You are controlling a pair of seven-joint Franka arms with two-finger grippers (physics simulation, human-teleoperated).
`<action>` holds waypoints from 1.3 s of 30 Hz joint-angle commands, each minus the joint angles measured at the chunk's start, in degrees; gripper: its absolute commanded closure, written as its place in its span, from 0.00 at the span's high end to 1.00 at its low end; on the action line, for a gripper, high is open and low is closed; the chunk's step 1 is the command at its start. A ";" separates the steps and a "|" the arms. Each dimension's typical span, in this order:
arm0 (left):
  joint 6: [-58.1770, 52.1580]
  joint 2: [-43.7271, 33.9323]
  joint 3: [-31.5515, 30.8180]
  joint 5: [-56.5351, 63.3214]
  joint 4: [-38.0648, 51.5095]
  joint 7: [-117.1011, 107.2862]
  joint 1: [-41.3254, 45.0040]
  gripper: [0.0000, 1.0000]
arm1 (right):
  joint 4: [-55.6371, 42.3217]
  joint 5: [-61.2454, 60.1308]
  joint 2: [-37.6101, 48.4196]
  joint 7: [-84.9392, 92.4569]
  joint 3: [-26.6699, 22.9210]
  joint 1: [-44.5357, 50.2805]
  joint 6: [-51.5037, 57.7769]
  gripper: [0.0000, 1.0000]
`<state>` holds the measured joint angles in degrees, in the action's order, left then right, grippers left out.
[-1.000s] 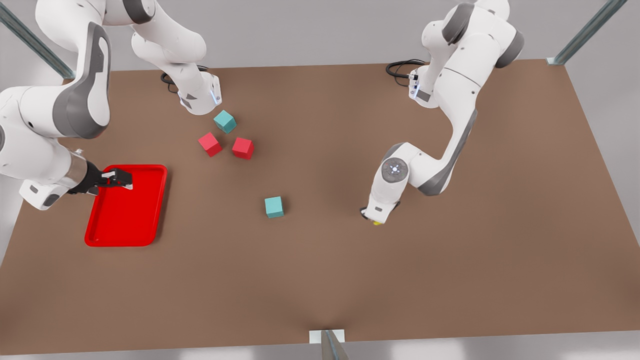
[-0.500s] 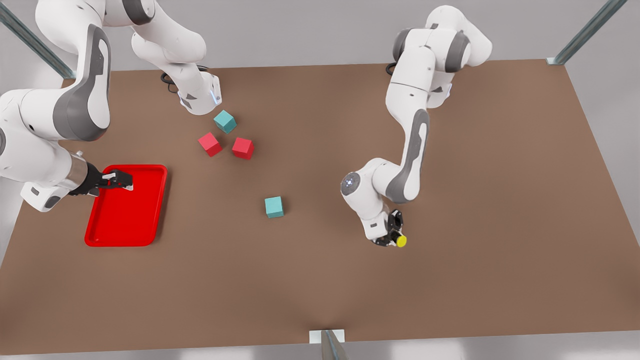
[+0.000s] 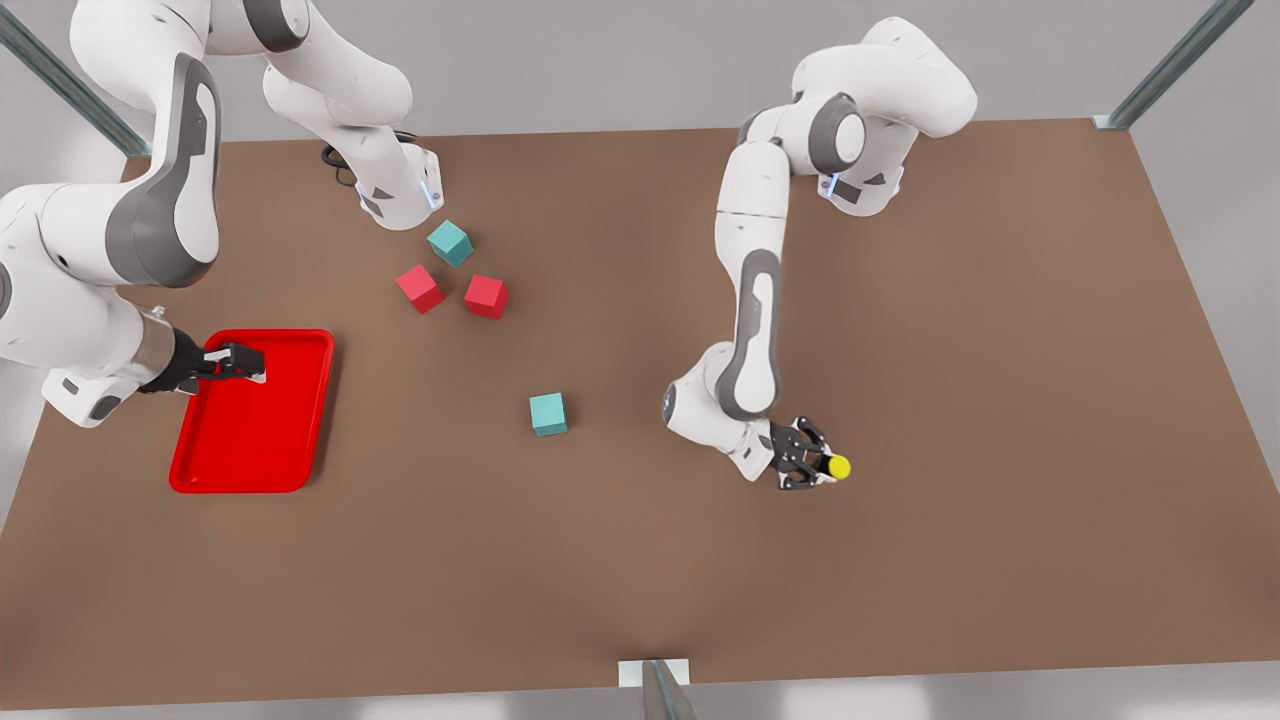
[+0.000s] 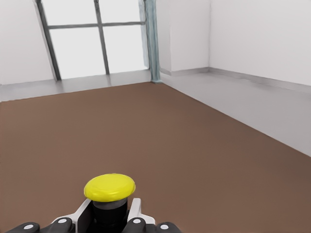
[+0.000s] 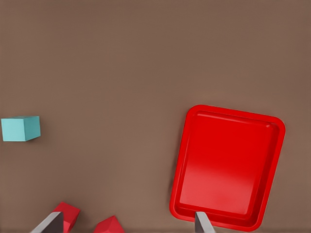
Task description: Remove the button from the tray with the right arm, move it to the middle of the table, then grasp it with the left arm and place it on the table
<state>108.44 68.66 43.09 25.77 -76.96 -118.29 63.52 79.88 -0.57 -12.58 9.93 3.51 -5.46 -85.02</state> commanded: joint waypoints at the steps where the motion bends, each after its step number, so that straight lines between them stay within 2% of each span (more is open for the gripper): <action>1: -3.23 1.57 0.59 0.25 0.23 -19.88 0.64 0.38 | -0.07 -0.05 0.10 0.09 0.01 0.01 0.03 1.00; 3: -4.73 4.20 2.26 0.60 0.50 -19.97 2.04 0.38 | -0.07 0.04 -0.07 0.09 0.01 0.01 -0.05 1.00; 13: -6.31 7.63 3.14 0.69 1.20 -20.49 2.75 0.38 | -0.07 0.13 -0.25 0.09 0.01 0.01 -0.05 1.00; 25: -7.10 9.30 3.32 0.69 1.46 -20.32 3.19 0.38 | -0.07 0.13 -0.69 0.09 0.01 -0.08 -0.05 1.00; 26: -7.10 9.30 3.32 0.69 1.46 -20.23 3.19 0.39 | -0.07 0.13 -0.69 0.09 0.01 0.01 -0.05 1.00; 28: -8.07 9.30 3.14 2.53 1.73 -20.05 3.19 1.00 | -0.07 0.04 -0.69 0.09 0.01 0.27 -0.05 1.00; 36: -12.81 8.16 2.79 2.09 2.87 -17.51 6.17 1.00 | -0.07 0.04 -0.60 0.09 0.01 0.19 -0.05 1.00; 39: -19.93 1.31 2.70 1.91 2.08 -10.83 9.43 1.00 | -0.07 0.04 -0.69 0.09 0.01 0.18 -0.05 1.00</action>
<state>95.25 71.19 45.79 27.91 -74.77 -134.61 72.20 79.83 -0.49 -13.30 10.01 3.51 -5.40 -85.10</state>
